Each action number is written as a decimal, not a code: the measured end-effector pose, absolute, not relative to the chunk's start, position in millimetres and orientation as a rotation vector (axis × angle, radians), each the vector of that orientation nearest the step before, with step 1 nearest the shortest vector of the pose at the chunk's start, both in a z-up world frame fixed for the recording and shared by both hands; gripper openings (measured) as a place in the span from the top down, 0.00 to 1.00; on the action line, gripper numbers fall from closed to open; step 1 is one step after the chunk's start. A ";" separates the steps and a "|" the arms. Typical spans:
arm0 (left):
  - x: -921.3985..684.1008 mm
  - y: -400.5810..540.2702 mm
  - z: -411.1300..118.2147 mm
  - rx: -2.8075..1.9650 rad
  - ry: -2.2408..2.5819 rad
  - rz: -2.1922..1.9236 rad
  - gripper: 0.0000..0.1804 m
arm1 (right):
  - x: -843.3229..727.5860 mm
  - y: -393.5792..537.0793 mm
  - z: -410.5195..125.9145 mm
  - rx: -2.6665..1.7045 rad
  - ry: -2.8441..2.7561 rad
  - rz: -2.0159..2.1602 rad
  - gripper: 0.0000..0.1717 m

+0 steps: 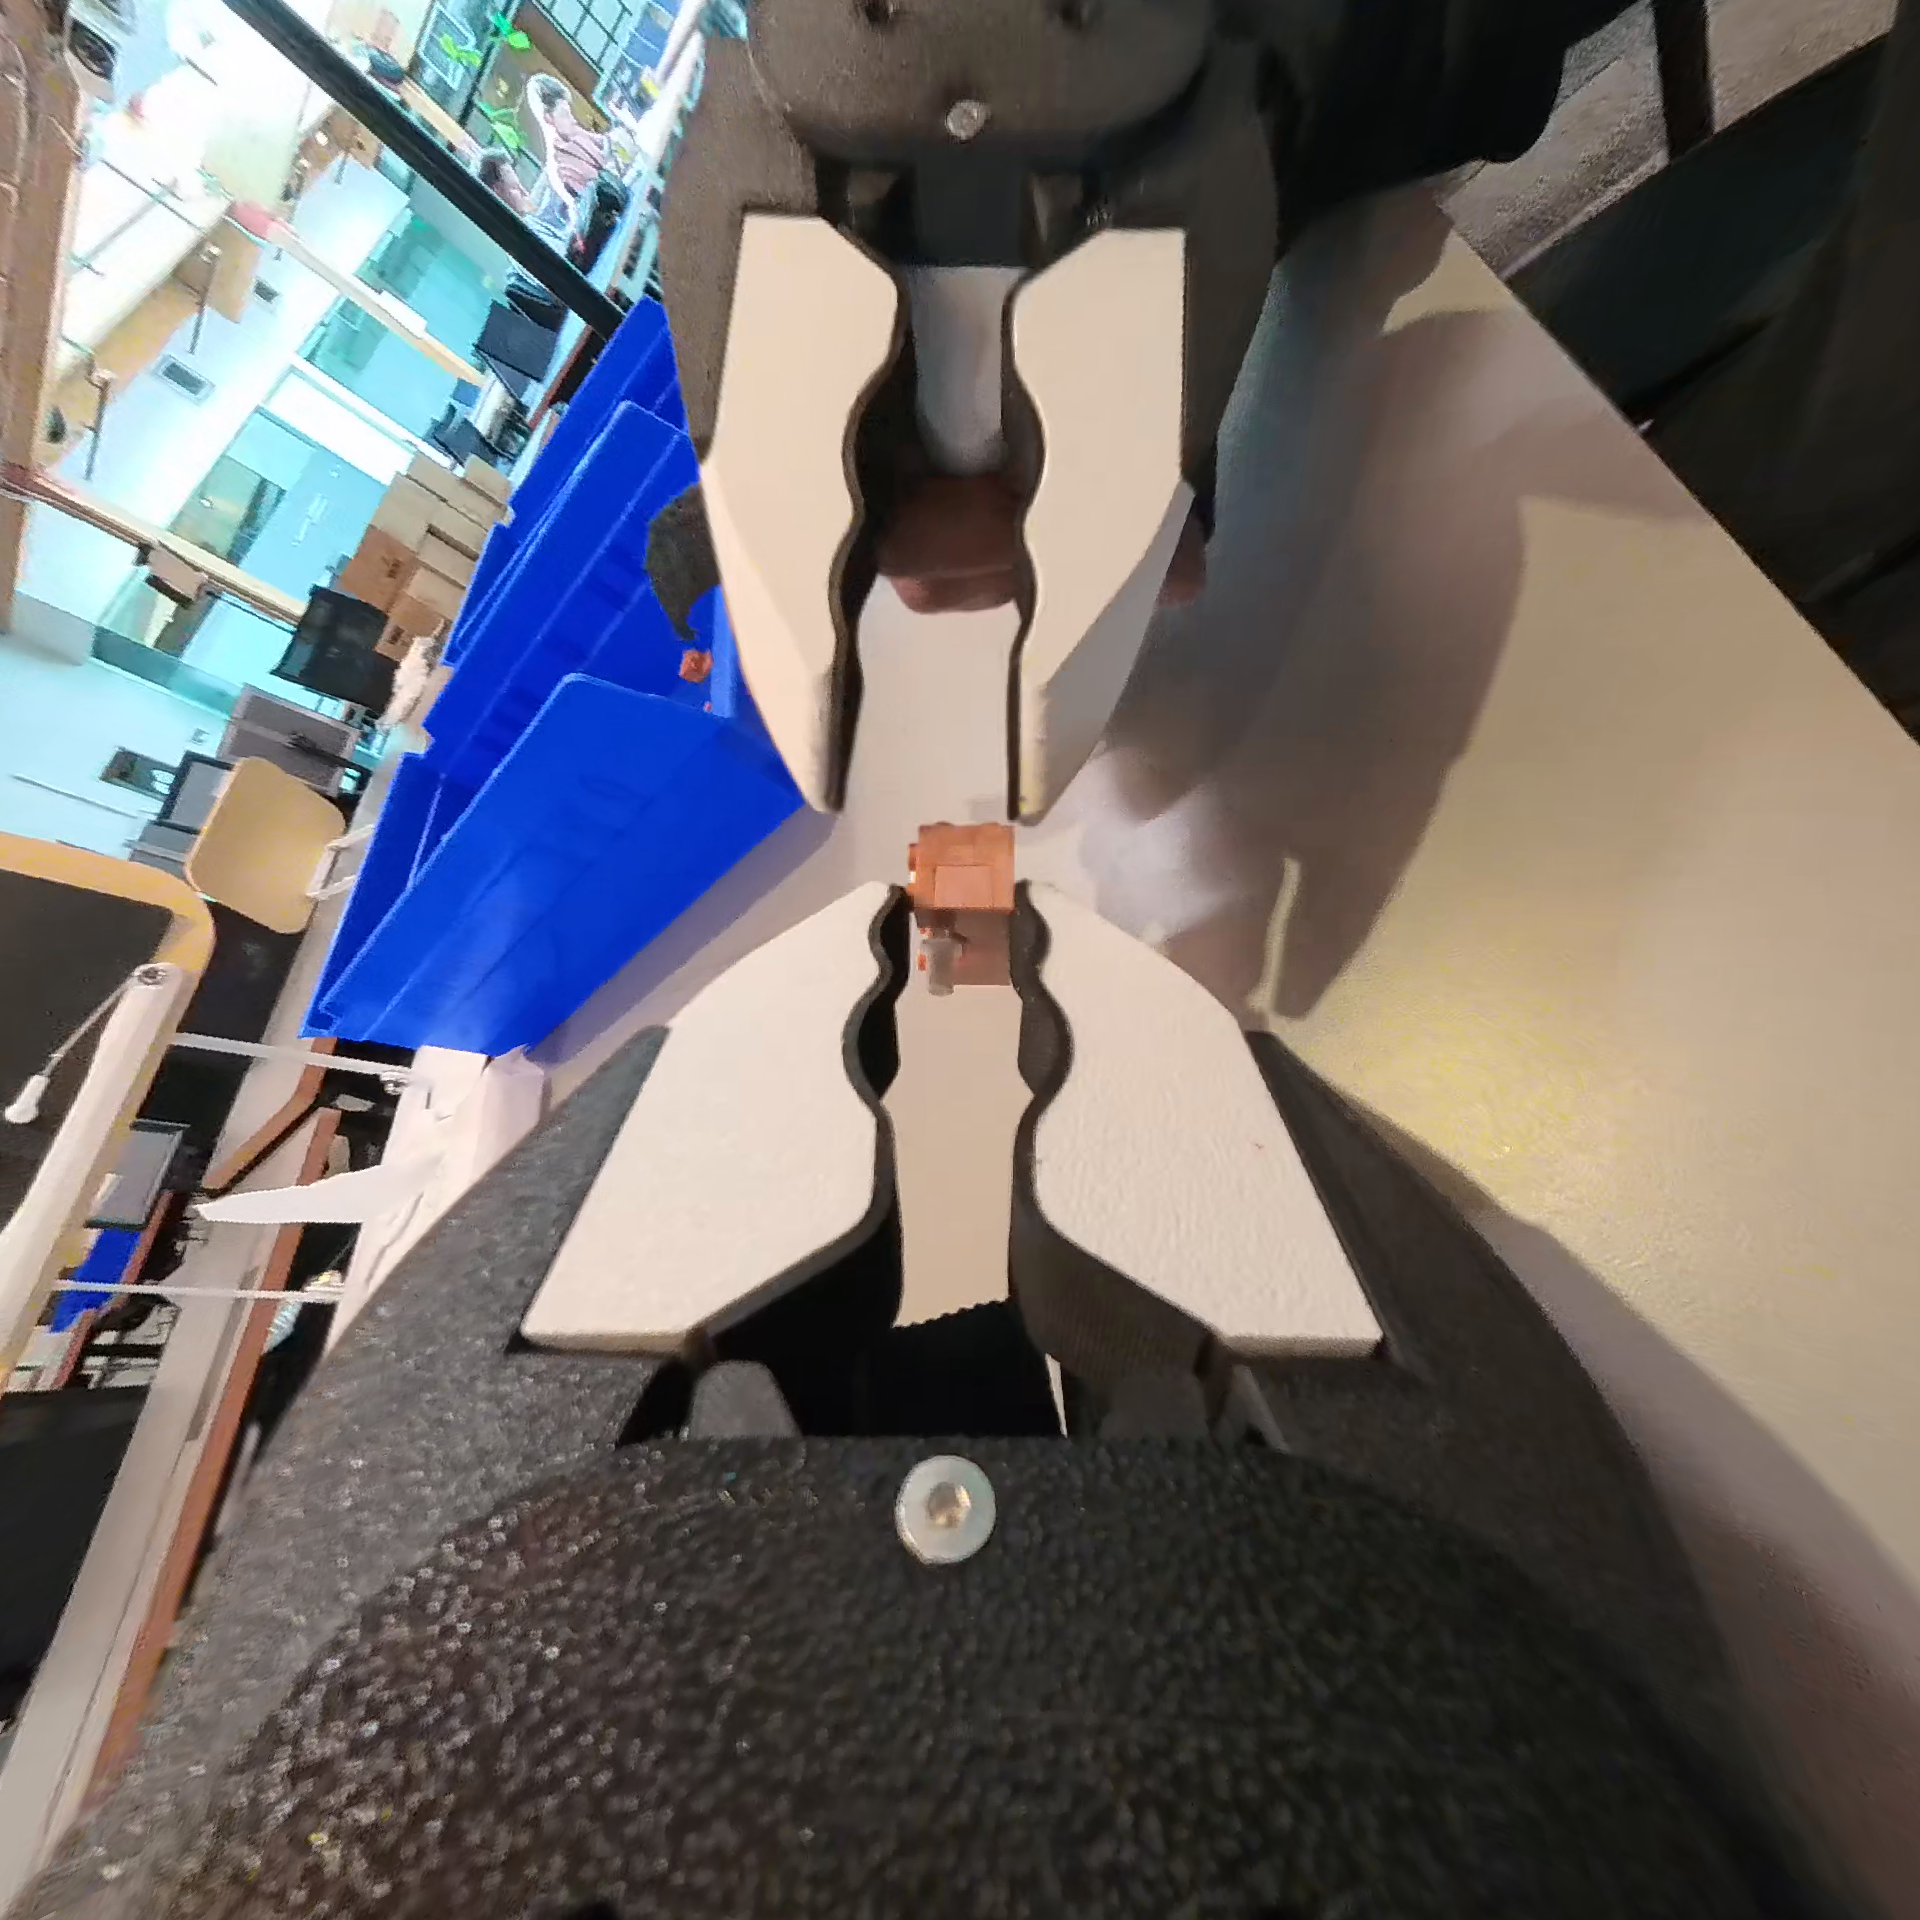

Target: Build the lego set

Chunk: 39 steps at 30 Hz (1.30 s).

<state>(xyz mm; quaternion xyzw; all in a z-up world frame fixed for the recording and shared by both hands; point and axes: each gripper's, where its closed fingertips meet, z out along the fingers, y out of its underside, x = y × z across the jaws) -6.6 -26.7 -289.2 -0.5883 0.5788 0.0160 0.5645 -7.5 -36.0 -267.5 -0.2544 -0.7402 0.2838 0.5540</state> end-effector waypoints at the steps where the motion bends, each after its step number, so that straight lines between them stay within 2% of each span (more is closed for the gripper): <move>1: -6.8 -26.7 -287.5 -1.369 1.358 0.052 0.90 | -6.8 -34.8 -270.3 -0.595 -1.761 0.646 0.85; 13: -0.6 -33.0 -272.3 -1.227 1.335 0.103 0.90 | -5.8 -38.2 -266.5 -0.472 -1.718 0.527 0.90; 21: -1.6 -40.6 -264.7 -1.089 1.361 0.206 0.85 | -3.5 -43.7 -263.0 -0.399 -1.697 0.500 0.90; 26: 1.9 -43.0 -265.7 -1.050 1.381 0.228 0.90 | -3.3 -46.1 -262.8 -0.398 -1.701 0.514 0.90; 39: 3.8 -46.4 -270.4 -1.071 1.405 0.164 0.91 | -2.3 -50.1 -267.9 -0.394 -1.740 0.529 0.90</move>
